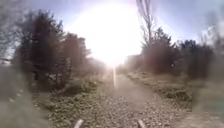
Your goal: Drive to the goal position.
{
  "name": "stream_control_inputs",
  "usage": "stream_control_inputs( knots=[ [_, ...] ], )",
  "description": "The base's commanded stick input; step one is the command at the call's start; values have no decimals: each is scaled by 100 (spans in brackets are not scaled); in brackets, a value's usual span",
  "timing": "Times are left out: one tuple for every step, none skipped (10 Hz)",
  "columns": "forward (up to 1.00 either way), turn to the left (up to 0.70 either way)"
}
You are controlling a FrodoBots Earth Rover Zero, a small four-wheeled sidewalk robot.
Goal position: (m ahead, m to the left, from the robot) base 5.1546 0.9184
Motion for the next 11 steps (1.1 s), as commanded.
stream_control_inputs(
  knots=[
    [50,-6],
    [50,0],
    [50,0],
    [50,0],
    [50,0],
    [50,0],
    [50,0],
    [50,0],
    [50,0],
    [50,0],
    [50,0]
  ],
)
